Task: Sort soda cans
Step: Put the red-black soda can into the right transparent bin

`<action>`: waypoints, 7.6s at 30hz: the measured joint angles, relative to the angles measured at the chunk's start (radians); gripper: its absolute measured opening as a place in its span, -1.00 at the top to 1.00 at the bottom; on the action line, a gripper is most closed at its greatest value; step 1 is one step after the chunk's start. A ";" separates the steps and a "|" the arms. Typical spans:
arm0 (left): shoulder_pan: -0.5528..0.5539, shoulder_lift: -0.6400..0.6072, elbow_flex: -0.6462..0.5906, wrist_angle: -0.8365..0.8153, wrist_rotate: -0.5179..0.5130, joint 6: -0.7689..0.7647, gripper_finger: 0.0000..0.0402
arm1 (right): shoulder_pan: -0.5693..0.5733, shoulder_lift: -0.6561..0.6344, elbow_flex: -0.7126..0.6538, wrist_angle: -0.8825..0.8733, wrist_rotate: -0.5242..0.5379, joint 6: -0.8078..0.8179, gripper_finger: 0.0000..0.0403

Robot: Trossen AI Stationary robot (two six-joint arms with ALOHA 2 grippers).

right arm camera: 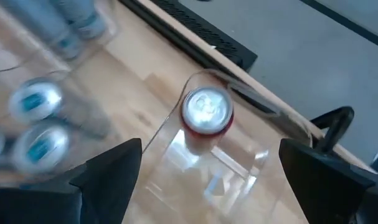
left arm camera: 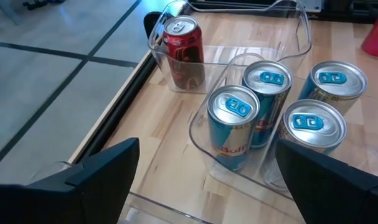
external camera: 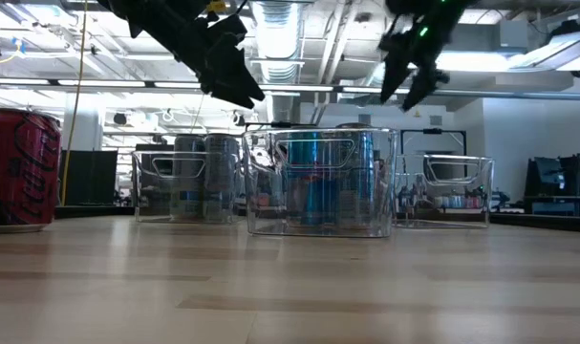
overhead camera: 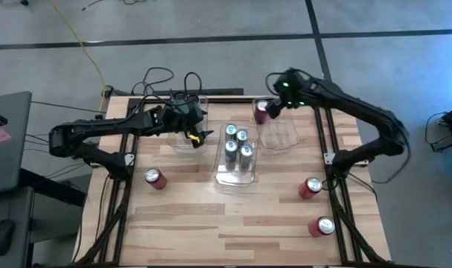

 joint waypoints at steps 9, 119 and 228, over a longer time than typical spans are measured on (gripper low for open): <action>-0.013 0.000 0.000 -0.001 0.000 -0.035 -0.86 | 0.113 -0.255 -0.088 -0.080 0.007 0.135 -0.96; -0.030 0.000 0.000 0.053 -0.048 0.011 -0.86 | 1.238 -0.174 -0.531 -0.312 0.035 1.545 -0.95; -0.030 0.000 0.000 0.002 -0.048 0.028 -0.86 | -0.267 0.272 -0.098 0.191 -0.127 -0.116 -0.63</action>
